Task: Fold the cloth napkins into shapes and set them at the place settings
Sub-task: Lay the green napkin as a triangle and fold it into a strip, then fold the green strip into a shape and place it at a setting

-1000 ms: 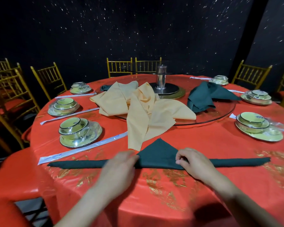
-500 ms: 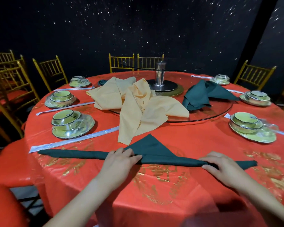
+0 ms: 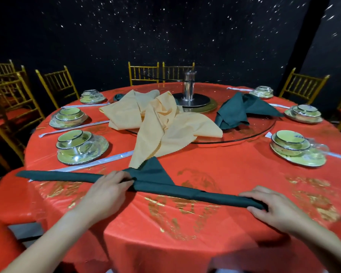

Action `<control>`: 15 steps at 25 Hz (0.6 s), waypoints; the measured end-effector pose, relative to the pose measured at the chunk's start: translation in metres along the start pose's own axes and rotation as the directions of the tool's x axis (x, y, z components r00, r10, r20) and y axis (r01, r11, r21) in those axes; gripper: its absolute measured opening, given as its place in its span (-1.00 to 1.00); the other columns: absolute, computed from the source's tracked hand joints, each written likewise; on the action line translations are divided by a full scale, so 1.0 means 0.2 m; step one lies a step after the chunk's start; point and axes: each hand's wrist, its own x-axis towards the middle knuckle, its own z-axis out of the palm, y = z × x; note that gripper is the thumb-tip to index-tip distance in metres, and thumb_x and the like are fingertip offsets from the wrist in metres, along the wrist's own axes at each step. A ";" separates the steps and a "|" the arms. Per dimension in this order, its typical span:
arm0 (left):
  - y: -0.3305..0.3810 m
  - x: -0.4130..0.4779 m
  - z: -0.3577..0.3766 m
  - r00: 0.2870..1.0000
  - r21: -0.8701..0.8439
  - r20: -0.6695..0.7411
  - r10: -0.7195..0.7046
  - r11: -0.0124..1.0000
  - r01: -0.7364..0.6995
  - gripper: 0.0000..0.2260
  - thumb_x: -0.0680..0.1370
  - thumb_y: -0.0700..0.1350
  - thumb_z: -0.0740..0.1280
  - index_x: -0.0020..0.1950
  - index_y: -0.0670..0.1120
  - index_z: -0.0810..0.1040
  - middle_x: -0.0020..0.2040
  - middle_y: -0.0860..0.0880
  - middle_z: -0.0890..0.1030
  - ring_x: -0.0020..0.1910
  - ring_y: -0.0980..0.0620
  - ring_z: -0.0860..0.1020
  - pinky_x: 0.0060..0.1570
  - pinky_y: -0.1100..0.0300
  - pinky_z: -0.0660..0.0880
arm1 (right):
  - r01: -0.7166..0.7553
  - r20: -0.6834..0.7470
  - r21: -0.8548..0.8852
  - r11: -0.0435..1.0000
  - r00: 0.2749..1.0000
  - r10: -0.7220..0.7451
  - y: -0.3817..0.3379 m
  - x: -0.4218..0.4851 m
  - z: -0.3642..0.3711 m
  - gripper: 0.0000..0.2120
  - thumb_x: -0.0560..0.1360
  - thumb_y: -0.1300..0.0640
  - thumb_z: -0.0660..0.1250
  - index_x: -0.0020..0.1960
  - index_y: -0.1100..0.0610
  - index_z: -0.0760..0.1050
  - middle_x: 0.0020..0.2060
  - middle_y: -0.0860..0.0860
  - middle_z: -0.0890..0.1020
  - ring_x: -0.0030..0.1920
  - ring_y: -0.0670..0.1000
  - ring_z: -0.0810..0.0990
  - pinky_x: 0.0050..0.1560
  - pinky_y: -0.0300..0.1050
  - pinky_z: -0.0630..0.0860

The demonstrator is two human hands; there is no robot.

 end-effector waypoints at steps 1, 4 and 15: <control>0.09 0.02 0.00 1.000 -0.041 -0.012 0.009 0.999 -0.010 -0.59 0.41 -0.01 0.15 0.15 -0.10 0.60 0.07 -0.01 0.58 0.00 -0.08 0.59 -0.06 0.09 0.58 | -0.003 0.004 0.016 1.000 1.000 0.003 0.01 -0.01 0.00 -0.61 0.39 -0.08 0.24 0.16 -0.39 0.29 0.03 -0.40 0.43 -0.03 -0.40 0.44 -0.01 -0.49 0.31; 0.52 0.11 0.03 0.990 -0.170 -0.018 0.141 0.975 -0.142 -0.49 0.43 0.11 0.17 0.26 -0.13 0.53 0.19 -0.06 0.59 0.14 -0.02 0.57 0.13 0.14 0.50 | -0.002 0.007 0.068 0.998 1.000 0.002 0.01 0.00 0.03 -0.65 0.40 -0.10 0.19 0.18 -0.32 0.35 -0.06 -0.32 0.50 -0.01 -0.36 0.45 0.02 -0.50 0.29; 1.28 0.30 0.07 0.993 -0.195 0.008 0.118 0.974 -0.115 -0.49 0.44 0.23 0.08 0.13 -0.01 0.62 -0.01 0.07 0.65 0.00 0.00 0.62 0.00 -0.05 0.57 | -0.064 -0.139 0.358 0.931 0.983 0.121 0.18 -0.05 -0.08 -0.65 0.32 0.12 0.37 -0.11 -0.35 0.52 -0.29 -0.20 0.60 -0.35 -0.20 0.48 -0.28 -0.38 0.36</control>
